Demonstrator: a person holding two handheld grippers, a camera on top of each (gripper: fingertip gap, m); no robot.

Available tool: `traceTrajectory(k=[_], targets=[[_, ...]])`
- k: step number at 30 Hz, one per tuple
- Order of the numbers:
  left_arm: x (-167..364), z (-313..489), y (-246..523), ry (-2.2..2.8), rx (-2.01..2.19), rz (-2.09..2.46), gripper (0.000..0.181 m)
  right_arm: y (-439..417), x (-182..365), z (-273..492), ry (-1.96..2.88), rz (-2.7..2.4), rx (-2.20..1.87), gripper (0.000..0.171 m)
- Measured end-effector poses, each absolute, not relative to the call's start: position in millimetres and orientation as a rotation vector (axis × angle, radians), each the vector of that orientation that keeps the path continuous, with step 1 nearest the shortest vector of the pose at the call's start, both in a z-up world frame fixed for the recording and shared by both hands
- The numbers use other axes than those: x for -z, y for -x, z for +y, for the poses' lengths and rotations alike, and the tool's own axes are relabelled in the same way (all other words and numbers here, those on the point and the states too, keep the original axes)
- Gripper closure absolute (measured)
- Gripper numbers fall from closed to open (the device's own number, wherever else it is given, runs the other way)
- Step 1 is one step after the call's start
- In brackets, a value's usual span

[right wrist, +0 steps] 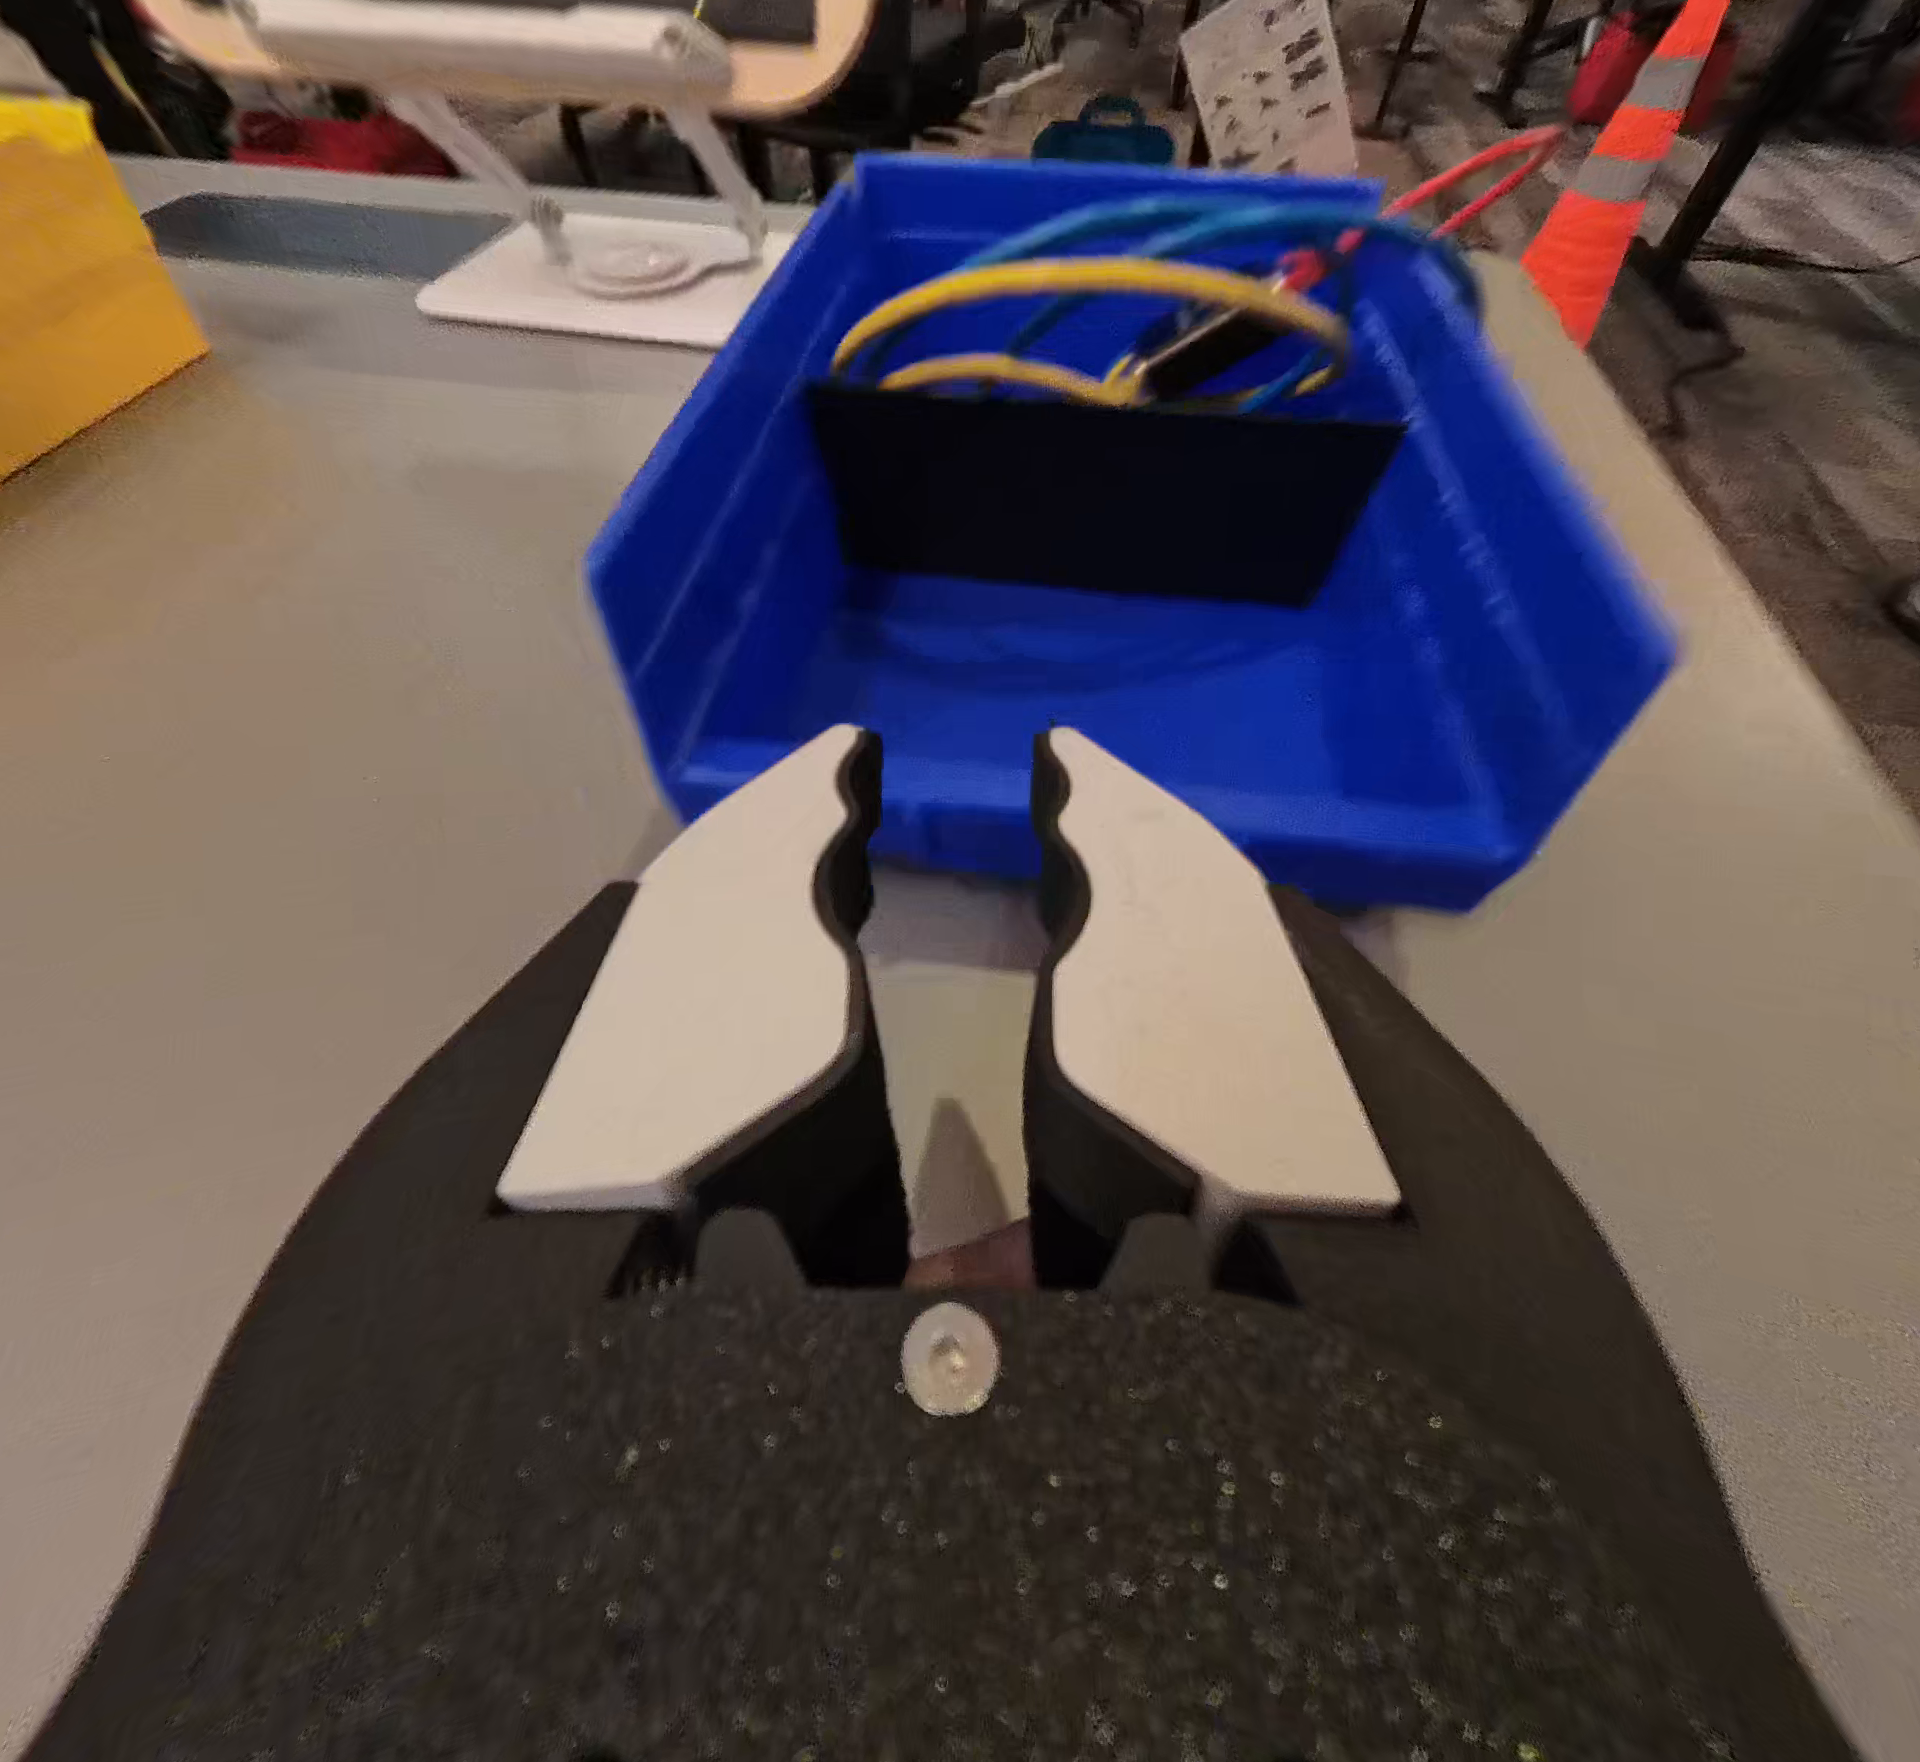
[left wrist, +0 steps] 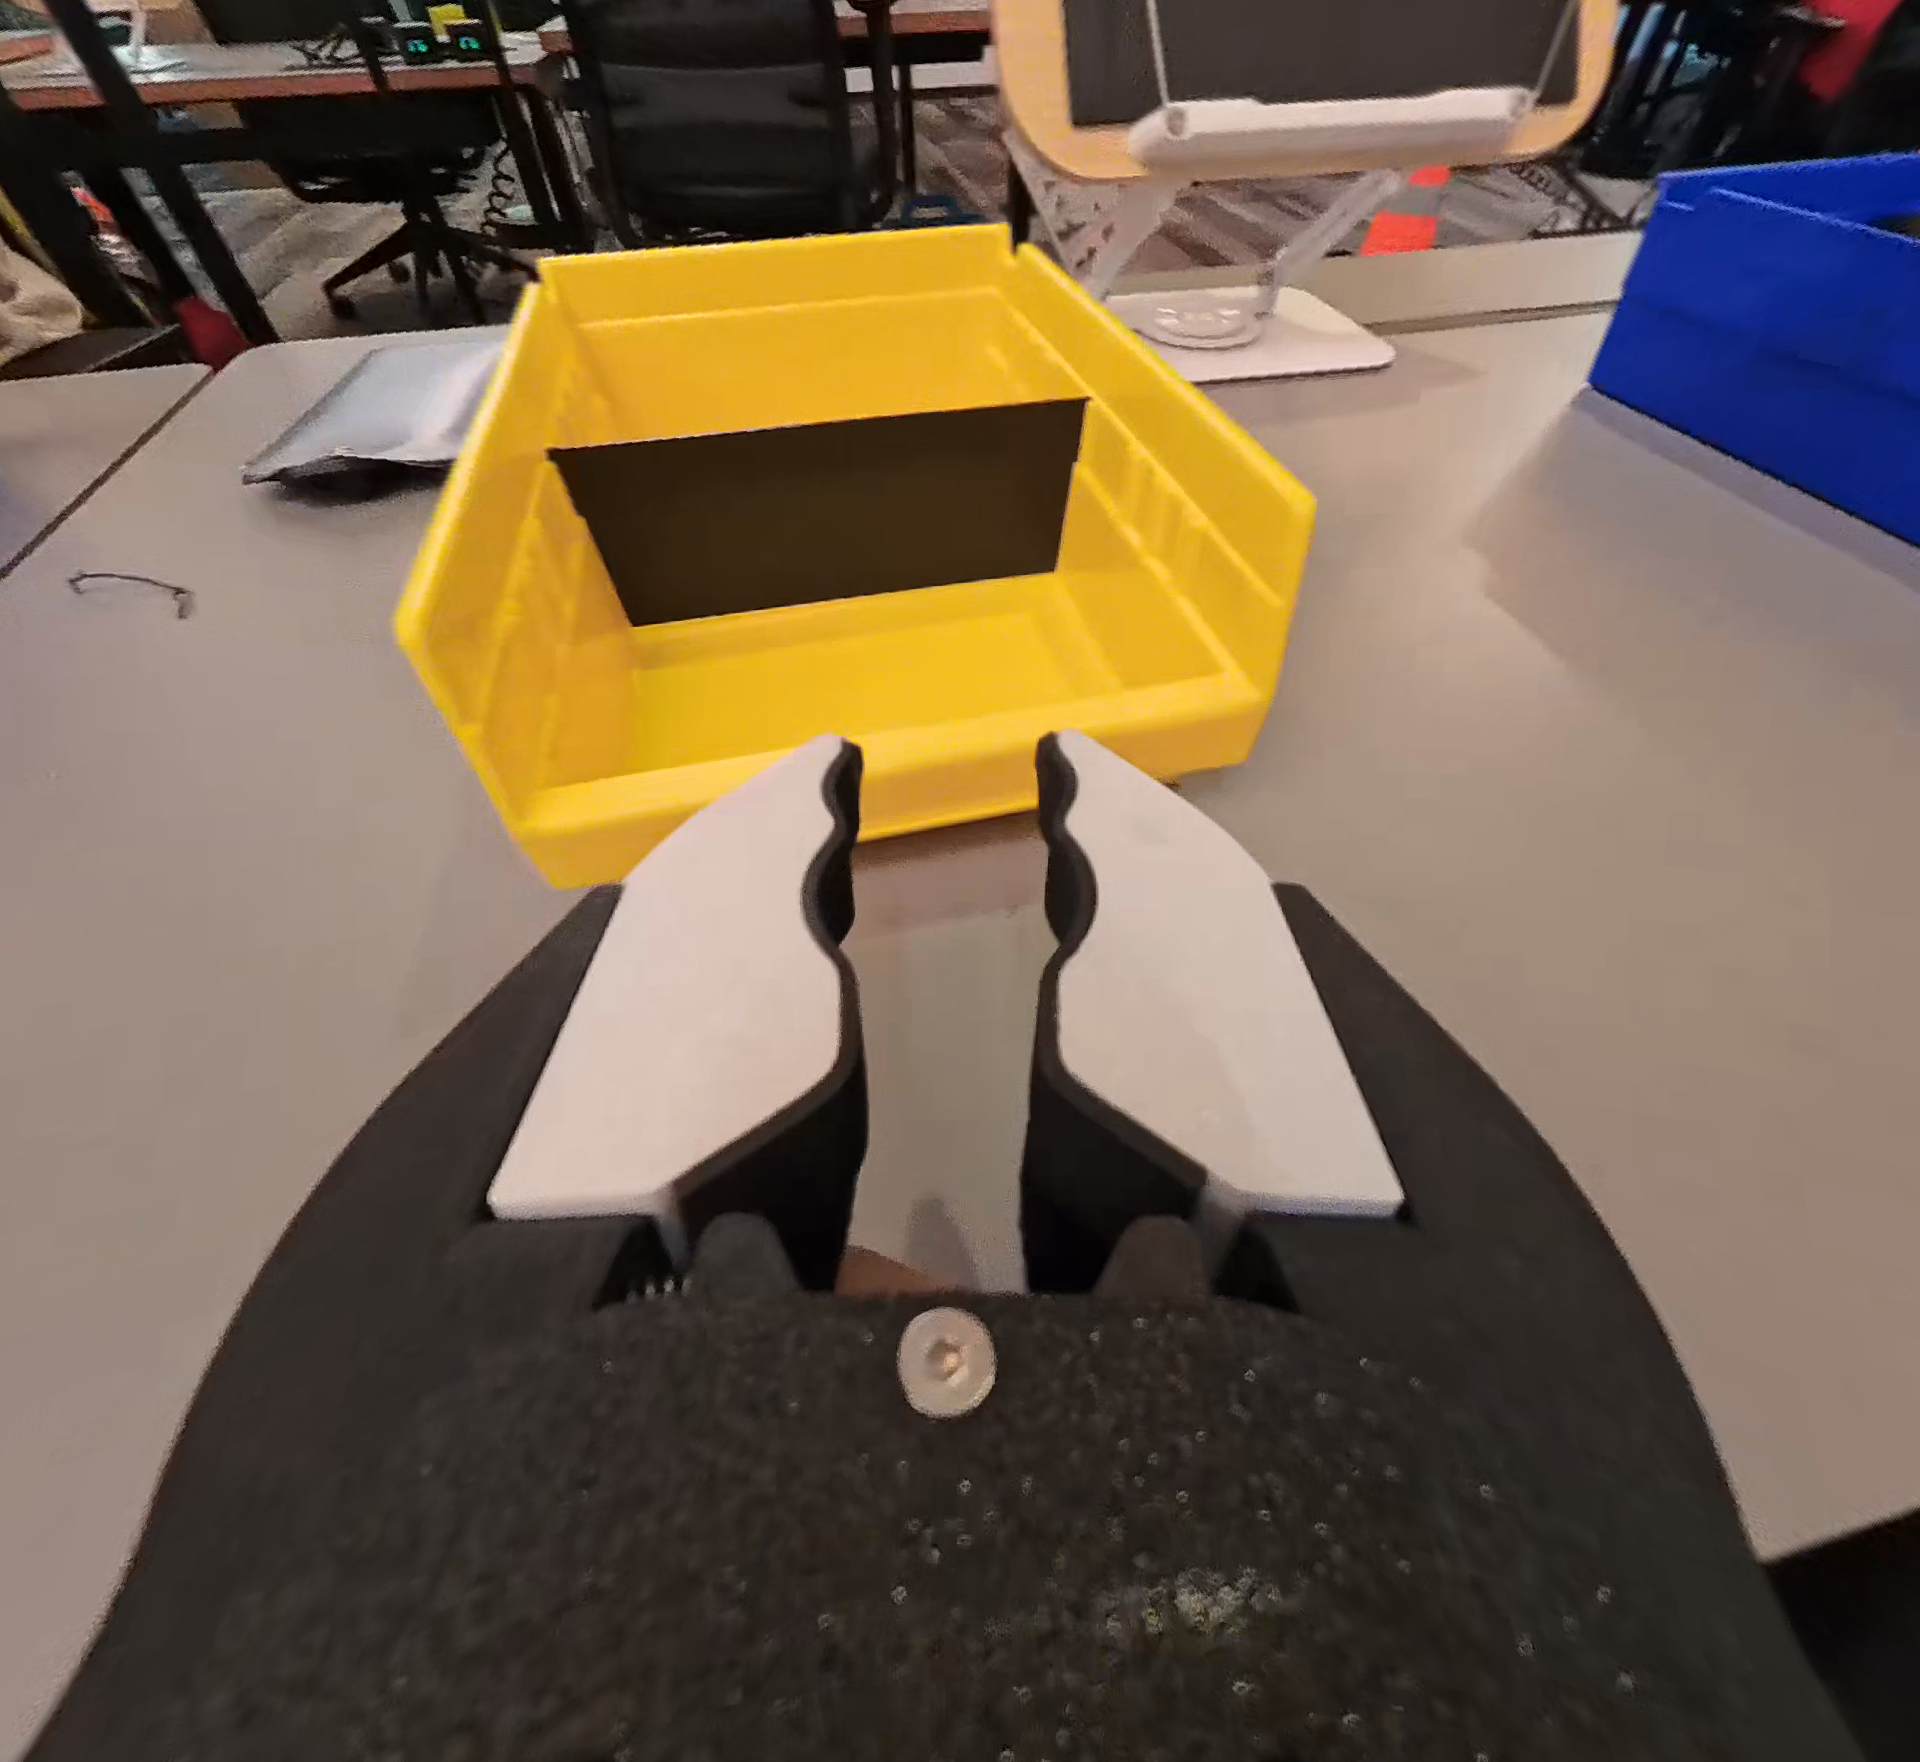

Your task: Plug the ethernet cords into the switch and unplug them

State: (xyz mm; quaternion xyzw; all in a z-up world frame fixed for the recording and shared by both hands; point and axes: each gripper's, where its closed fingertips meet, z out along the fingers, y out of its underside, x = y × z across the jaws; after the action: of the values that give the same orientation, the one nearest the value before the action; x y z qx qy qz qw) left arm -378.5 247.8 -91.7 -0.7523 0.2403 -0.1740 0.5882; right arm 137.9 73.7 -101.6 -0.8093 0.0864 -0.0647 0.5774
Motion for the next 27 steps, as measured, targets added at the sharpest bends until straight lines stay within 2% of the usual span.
traceTrajectory(k=[5,12,27], targets=[[93,259,393,1.757,0.33,0.524,0.15,-113,114,88,1.883,0.165,0.142,0.143],[101,257,387,1.795,0.327,0.55,0.15,-135,123,83,1.929,0.223,0.256,0.143],[117,254,362,1.847,0.312,0.633,0.15,-156,132,78,1.954,0.286,0.222,0.143]])
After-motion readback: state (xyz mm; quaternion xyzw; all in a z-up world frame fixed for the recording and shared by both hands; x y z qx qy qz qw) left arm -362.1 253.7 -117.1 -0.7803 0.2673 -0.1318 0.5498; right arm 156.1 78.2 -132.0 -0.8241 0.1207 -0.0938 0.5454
